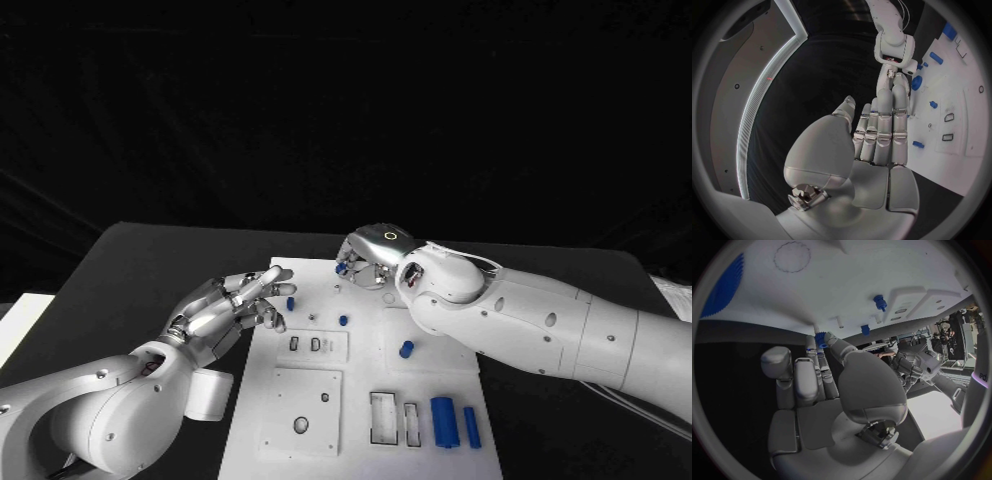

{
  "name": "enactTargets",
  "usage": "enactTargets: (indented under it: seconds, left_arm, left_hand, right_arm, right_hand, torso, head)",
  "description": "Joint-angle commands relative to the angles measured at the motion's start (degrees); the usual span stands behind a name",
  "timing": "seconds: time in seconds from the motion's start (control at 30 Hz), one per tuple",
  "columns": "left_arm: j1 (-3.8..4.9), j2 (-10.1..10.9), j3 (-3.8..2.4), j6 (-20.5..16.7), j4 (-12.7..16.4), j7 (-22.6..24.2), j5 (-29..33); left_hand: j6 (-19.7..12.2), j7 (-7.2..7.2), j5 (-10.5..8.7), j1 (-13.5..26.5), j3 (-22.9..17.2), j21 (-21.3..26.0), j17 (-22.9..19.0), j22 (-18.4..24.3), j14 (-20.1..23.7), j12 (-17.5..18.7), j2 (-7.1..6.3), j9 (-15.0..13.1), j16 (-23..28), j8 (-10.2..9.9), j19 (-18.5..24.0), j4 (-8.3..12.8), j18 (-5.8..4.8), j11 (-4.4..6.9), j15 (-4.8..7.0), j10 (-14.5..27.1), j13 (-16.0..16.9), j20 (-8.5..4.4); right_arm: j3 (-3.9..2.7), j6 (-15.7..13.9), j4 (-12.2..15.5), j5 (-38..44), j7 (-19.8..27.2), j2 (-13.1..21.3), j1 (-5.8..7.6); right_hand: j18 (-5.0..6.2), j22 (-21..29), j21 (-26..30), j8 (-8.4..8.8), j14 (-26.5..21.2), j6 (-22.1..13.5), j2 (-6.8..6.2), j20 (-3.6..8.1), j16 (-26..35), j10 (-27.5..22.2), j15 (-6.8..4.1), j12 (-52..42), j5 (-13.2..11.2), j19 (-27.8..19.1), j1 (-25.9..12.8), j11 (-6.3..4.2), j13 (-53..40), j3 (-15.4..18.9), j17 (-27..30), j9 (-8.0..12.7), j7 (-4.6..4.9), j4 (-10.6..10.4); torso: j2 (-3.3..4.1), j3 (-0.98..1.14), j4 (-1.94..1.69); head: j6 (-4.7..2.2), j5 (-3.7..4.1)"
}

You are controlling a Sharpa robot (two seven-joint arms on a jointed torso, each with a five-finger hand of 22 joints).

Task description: Assemble the parts on the task board

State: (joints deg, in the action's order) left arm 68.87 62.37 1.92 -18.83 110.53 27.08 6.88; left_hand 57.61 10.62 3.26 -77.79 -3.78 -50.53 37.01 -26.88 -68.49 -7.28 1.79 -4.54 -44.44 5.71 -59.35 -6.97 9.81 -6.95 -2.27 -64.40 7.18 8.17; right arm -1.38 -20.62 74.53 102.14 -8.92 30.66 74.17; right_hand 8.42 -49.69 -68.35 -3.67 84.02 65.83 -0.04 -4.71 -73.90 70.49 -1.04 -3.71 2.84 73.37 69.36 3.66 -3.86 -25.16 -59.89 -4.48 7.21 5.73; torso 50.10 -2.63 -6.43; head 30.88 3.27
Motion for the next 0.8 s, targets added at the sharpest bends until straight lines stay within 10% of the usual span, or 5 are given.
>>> enactTargets:
  seconds: [0.03, 0.8]
  left_arm:
    - [0.06, -0.12, -0.03, 0.48, 0.06, 0.26, -0.36]
    - [0.06, 0.07, -0.04, 0.44, 0.08, 0.27, -0.36]
  left_hand:
    - [-0.04, 0.29, 0.11, -0.34, -0.01, -0.27, 0.06, -0.05, 0.45, 0.21, 0.38, 0.08, 0.29, -0.3, 0.4, 0.43, 0.67, 0.08, -0.12, 0.34, 0.09, 0.19]
    - [-0.04, 0.29, 0.11, -0.34, -0.01, -0.27, 0.06, -0.05, 0.45, 0.21, 0.38, 0.08, 0.29, -0.3, 0.4, 0.43, 0.67, 0.08, -0.12, 0.34, 0.09, 0.19]
  right_arm:
    - [0.03, 1.29, -0.63, 0.43, -0.66, -0.2, -0.01]
    - [0.04, 2.62, -0.08, 1.25, -1.8, 0.77, 0.0]
  right_hand:
    - [-1.06, -0.03, -0.28, -0.18, 1.46, 0.36, -0.33, -0.07, -0.19, -0.41, 0.0, 0.21, 0.23, -0.07, 0.21, 0.09, 0.07, -0.01, 0.0, -2.23, -0.22, -0.61]
    - [-1.03, 0.04, -0.27, -0.2, 1.4, 0.4, -1.02, -0.14, -0.18, -0.31, 0.05, 0.1, 0.16, -0.18, -0.09, 0.11, -0.01, -0.01, 0.09, -2.35, -0.19, -1.37]
  torso:
    - [0.09, 0.01, -0.07]
    - [0.2, -0.01, 0.07]
  head:
    - [0.16, 0.01]
    - [0.79, -0.33]
